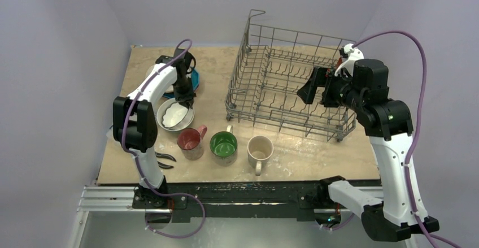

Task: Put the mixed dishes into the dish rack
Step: Pick up the bowl from the center of the board.

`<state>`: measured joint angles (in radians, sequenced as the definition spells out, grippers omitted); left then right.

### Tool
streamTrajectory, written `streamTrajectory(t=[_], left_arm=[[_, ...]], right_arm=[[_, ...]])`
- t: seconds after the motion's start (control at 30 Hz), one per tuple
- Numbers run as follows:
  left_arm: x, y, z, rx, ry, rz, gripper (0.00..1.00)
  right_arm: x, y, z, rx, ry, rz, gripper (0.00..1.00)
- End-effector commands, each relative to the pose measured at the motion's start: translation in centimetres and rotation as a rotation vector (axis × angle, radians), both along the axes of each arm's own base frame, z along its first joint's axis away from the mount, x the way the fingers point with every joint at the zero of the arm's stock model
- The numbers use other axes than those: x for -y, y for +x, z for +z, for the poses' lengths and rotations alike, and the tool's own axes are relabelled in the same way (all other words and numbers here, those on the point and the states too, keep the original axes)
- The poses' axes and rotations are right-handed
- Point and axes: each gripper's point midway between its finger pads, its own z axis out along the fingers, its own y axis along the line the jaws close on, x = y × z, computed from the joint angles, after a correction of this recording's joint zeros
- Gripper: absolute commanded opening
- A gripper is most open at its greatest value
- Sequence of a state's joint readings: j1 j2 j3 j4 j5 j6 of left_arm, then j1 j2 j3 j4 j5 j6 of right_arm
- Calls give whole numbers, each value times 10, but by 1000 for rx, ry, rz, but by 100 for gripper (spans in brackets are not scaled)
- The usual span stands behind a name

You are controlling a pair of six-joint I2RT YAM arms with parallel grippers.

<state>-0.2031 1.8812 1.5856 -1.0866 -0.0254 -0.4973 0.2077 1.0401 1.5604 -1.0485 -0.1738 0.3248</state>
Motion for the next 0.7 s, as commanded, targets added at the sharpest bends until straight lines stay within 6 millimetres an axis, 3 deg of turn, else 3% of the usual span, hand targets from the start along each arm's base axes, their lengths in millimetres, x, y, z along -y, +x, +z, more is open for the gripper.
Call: streamTrajectory(t=[0.0,0.23,0.57,0.67], left_arm=[[-11,4,18,55,39,-16,0],[-25,-3,71,158,85,70,0],[-22,-22,126,311,-1,151,0],[-18,-27,153,387,-63,173,0]], right_arm=[[0,-4,5,24,10,-3,98],[-2,-6,6,20,23,5,98],[-3,0,-4,-18,8,11,98],[-8,3,-9,-36,18,29,98]])
